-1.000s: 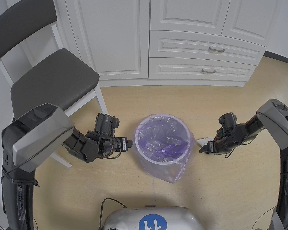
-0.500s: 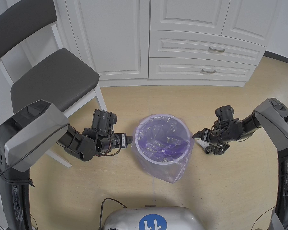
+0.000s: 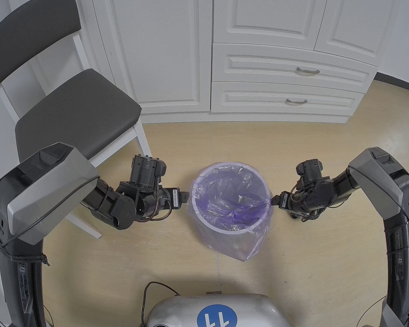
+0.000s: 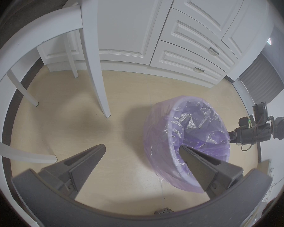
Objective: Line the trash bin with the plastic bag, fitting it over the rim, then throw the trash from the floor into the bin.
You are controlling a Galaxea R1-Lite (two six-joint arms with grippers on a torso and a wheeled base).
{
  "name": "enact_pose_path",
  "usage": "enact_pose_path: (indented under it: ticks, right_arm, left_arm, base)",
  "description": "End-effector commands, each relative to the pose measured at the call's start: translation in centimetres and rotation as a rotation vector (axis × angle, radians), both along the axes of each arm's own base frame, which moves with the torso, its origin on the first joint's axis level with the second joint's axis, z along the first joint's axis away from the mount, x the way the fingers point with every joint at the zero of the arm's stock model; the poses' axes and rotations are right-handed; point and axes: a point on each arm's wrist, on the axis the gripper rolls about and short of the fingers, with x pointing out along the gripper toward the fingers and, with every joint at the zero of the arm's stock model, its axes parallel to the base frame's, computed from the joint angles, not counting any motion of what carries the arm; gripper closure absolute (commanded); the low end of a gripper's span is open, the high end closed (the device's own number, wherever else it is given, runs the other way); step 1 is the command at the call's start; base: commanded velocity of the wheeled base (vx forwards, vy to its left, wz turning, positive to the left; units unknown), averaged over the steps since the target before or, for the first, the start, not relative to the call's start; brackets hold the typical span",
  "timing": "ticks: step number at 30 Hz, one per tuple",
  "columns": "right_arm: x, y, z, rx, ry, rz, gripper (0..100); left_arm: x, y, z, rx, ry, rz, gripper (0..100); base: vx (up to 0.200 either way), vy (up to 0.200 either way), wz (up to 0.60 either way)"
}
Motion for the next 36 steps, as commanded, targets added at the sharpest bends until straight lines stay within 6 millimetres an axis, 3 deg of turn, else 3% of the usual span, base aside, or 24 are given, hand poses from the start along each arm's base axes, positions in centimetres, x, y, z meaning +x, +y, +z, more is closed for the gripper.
enact_pose_path:
  ticks: [1, 12, 21, 31, 36]
  right_arm:
    - [0.8, 0.5, -2.7, -0.033, 0.026, -0.017, 0]
    - [1.8, 1.4, -4.6, -0.063, 0.017, -0.047, 0]
    - [0.9, 1.6, -4.9, -0.055, 0.047, -0.056, 0]
    - [-0.5, 0.0, -2.9, -0.046, 0.009, -0.069, 0]
    - [-1.9, -1.9, 0.3, -0.062, -0.028, -0.068, 0]
  left_arm:
    - [0.0, 0.0, -0.3, 0.0, 0.0, 0.0, 0]
    - [0.1, 0.0, -0.3, 0.0, -0.001, 0.002, 0]
    - [-0.6, -0.2, -0.4, 0.008, 0.011, -0.003, 0]
    - [-1.3, -0.7, 0.6, -0.018, -0.048, -0.018, 0]
    - [-2.8, -1.1, 3.4, -0.039, -0.092, -0.043, 0]
  base:
    - [0.0, 0.0, 0.0]
    - [0.0, 0.0, 0.0]
    - [0.0, 0.0, 0.0]
    - [0.0, 0.0, 0.0]
    - [0.0, 0.0, 0.0]
